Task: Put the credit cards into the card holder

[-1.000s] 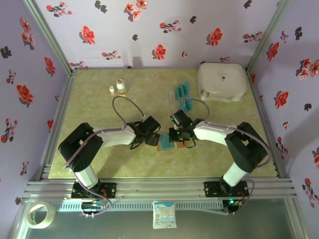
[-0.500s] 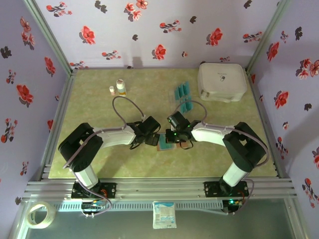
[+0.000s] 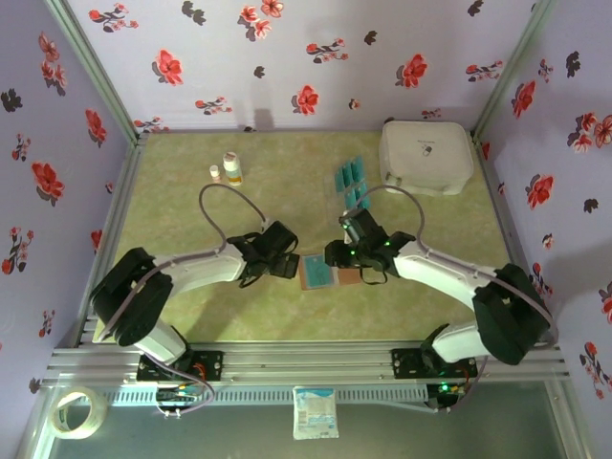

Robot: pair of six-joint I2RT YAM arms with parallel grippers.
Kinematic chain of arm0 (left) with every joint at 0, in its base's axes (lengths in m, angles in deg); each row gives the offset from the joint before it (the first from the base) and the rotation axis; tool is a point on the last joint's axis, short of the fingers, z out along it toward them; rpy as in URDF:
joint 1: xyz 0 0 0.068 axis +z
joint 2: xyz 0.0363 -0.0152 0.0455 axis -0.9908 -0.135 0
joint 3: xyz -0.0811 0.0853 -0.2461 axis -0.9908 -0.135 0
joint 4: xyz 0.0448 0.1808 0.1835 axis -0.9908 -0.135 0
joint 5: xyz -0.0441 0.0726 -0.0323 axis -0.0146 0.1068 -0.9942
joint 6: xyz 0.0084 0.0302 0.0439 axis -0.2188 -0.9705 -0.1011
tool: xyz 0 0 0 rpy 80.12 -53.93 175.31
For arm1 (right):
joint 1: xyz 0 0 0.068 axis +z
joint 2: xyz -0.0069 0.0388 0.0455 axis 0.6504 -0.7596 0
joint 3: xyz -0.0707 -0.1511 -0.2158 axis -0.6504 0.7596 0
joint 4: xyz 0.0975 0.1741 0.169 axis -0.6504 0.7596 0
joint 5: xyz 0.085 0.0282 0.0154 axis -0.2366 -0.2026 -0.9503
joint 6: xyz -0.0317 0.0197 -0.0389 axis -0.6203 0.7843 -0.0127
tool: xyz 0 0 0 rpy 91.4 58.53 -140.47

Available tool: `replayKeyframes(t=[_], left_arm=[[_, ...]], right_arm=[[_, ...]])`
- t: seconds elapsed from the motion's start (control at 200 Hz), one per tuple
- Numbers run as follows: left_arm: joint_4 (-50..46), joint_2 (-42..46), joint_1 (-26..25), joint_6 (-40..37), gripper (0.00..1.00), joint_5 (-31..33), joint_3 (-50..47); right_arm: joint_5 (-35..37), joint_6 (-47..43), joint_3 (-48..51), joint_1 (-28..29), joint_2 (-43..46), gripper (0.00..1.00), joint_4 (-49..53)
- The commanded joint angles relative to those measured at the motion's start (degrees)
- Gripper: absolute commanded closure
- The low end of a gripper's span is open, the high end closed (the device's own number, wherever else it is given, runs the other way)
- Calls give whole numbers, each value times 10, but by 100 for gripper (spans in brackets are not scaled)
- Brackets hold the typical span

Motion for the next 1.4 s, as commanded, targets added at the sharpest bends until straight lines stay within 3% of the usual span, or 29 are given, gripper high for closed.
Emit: replayKeyframes(t=[0.0,0.215,0.31,0.445,0.625,0.79,0.865,1.395], left_arm=[[-14,40,8,2,0,2,-14],[40,73,20,9,0,-71,-40],[75,68,23,22,0,-110,-49],[125,45,23,34,0,-155,-54],[161,5,24,44,0,-184,-42],[181,-39,24,44,0,-206,-24],[178,-52,25,41,0,-209,-14],[195,-56,36,41,0,-222,-34]], right_arm=[[32,-13,24,-20,43,56,52],[86,-38,47,-71,105,44,109],[89,-48,54,-91,105,38,110],[74,-61,56,-109,70,38,88],[57,-67,51,-112,12,49,54],[35,-69,48,-112,-15,89,31],[20,-63,51,-112,-16,99,21],[-24,6,85,-76,4,100,-35]])
